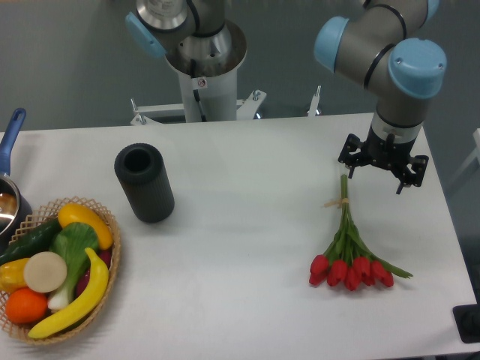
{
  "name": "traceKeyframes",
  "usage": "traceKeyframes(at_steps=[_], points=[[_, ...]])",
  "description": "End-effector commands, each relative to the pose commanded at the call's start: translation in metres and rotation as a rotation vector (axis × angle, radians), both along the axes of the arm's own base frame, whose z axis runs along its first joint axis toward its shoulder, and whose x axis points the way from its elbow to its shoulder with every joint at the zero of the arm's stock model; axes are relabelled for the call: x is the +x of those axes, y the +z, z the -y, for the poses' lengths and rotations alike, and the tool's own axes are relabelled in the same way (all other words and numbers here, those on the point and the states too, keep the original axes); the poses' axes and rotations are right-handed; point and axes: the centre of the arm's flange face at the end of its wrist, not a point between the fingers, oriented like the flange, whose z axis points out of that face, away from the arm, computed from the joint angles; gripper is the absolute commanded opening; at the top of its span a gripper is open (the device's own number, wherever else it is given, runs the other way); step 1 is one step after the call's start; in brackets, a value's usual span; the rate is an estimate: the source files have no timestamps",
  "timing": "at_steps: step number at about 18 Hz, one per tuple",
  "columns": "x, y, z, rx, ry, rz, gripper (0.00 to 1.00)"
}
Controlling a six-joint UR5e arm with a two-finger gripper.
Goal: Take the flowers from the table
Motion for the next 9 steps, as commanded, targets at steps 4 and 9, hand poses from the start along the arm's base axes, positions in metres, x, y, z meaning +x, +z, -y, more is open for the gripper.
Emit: traceKeyframes(at_steps=[4, 9], points=[[-0.005, -0.005, 0.0, 0.046, 0.145, 0.023, 1.0], [-0.008, -0.042, -0.007, 0.039, 0.152, 0.036, 1.0]])
